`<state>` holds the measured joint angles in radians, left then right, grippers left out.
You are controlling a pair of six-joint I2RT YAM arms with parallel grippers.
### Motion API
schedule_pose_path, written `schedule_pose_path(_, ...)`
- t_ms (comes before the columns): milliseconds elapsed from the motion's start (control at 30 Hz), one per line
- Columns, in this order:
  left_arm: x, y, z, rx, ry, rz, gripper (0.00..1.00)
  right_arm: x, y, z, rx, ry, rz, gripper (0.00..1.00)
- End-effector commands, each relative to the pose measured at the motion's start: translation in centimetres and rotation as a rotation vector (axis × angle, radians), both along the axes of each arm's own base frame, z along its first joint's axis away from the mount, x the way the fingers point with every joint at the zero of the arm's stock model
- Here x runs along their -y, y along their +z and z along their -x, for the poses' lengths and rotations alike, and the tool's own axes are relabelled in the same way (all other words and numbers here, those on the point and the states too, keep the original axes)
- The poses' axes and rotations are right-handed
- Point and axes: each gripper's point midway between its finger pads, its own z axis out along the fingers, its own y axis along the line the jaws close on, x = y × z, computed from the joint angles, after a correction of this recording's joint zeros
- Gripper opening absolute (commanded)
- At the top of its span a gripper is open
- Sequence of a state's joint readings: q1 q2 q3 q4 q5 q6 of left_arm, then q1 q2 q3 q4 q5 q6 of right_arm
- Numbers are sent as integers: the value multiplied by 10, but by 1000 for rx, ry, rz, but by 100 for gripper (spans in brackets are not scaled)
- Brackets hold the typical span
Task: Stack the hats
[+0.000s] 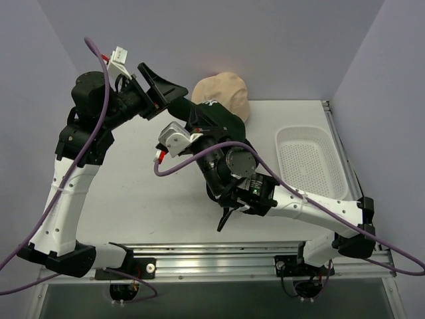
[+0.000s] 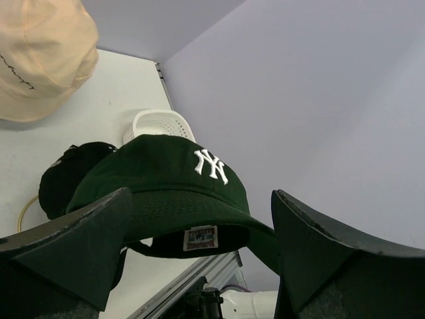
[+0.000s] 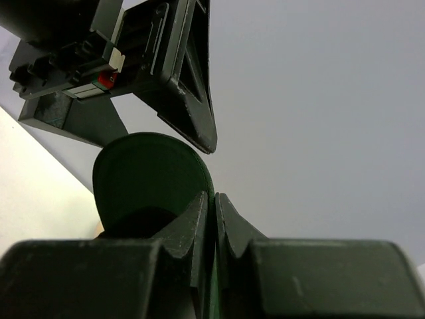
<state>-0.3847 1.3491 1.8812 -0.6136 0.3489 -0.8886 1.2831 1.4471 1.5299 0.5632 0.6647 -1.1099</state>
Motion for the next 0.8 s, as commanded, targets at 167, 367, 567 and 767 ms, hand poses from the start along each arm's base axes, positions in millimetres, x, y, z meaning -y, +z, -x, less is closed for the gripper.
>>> schedule_pose_path(167,-10,24,35,99,-36,54,94,1,12,4,62,-63,-53,0)
schedule_pose_path(367,-42,16,34,133,83,-108,93,8,30,8,119,-65,-61,0)
schedule_pose_path(567,-52,23,49,104,60,-57,95,17,37,10,172,-95,-11,0)
schedule_pose_path(767,-26,47,72,98,-124,137,97,15,26,12,202,-134,96,0)
